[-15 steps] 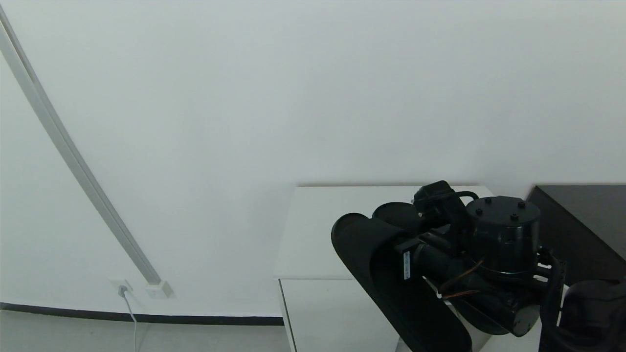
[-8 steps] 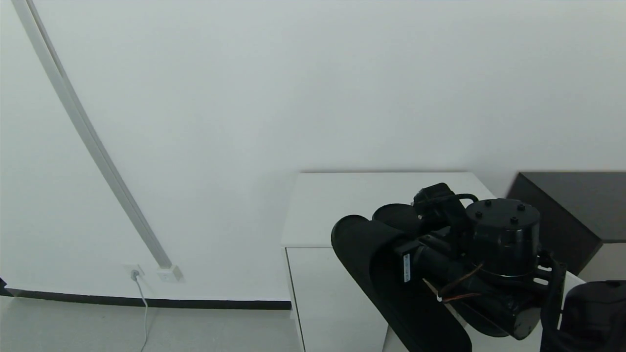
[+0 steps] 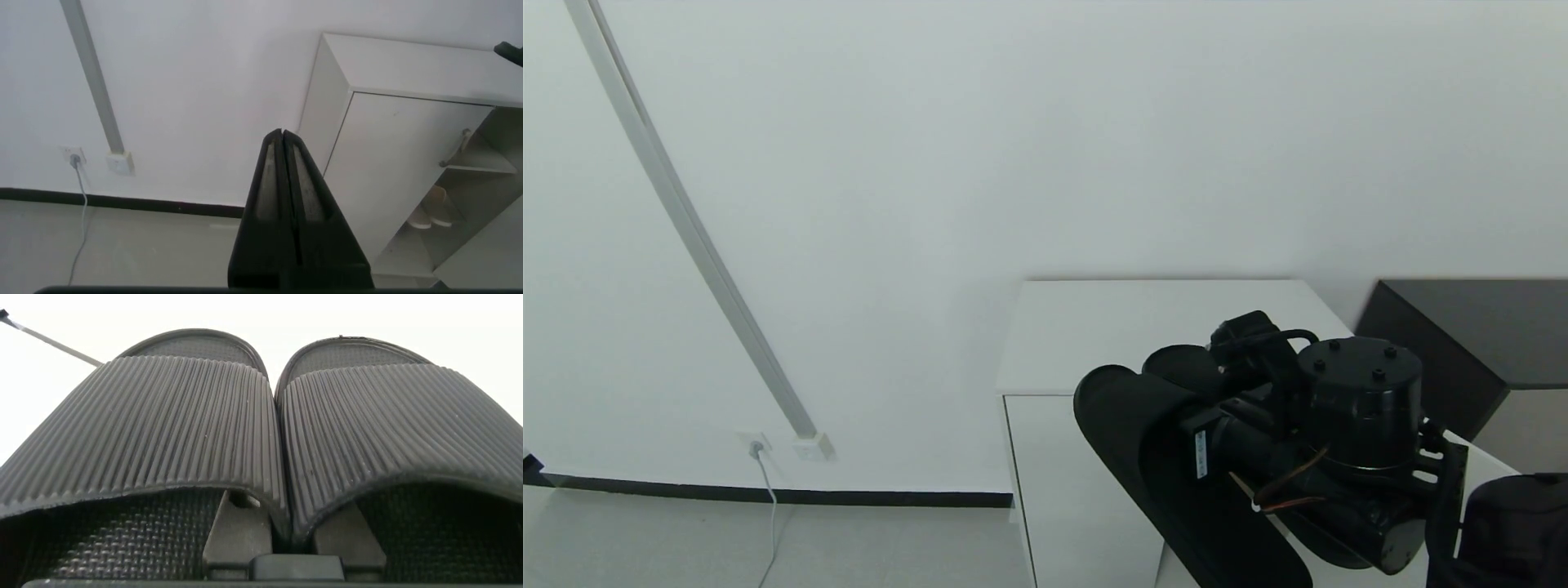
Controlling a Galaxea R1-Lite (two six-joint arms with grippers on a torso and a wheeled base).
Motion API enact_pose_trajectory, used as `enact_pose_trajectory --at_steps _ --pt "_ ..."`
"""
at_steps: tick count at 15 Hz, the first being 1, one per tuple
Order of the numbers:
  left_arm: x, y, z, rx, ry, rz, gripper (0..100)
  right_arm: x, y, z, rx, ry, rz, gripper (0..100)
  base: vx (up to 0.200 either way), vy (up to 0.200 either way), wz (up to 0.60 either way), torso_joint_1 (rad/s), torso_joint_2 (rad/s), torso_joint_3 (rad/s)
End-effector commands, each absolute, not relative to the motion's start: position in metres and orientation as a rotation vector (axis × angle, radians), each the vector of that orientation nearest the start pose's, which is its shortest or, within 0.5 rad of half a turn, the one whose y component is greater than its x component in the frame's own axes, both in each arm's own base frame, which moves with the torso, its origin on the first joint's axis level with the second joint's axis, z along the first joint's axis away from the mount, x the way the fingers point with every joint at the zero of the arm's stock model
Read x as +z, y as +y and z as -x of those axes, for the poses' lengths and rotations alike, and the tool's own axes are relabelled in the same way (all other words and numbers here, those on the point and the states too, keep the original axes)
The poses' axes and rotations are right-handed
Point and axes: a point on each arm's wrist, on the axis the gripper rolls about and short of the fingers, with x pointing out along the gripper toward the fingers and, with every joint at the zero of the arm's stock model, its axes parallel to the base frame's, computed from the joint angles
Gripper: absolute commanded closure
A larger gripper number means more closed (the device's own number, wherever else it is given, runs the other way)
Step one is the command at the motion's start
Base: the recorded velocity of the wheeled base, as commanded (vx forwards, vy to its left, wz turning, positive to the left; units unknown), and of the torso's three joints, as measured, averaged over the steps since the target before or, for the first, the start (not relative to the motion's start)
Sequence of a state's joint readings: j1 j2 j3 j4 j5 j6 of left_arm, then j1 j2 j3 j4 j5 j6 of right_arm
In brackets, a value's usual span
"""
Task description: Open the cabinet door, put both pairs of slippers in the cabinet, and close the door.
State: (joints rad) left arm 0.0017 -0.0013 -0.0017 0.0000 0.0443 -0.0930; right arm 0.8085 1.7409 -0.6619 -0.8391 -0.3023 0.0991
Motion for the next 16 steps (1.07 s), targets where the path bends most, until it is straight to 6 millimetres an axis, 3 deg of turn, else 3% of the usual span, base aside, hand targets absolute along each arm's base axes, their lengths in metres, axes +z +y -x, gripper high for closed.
enact_pose_trajectory --at_steps 1,6,16 --pt "0.0759 0.0010 0.0229 0.046 -0.004 0.094 100 0.1505 0.2121 -0.2119 0.491 0.237 0.035 100 0.000 0.000 0.00 0.000 0.00 0.000" --pt "0.0759 0.0010 0.0229 0.046 -0.004 0.091 100 0.1505 0.2122 -0.2119 0.492 0.237 0.034 100 0.000 0.000 0.00 0.000 0.00 0.000" --pt "0.0759 0.0010 0.0229 0.046 -0.004 0.091 100 0.1483 0.2126 -0.2124 0.489 0.243 0.039 100 0.000 -0.200 0.00 0.003 0.00 0.003"
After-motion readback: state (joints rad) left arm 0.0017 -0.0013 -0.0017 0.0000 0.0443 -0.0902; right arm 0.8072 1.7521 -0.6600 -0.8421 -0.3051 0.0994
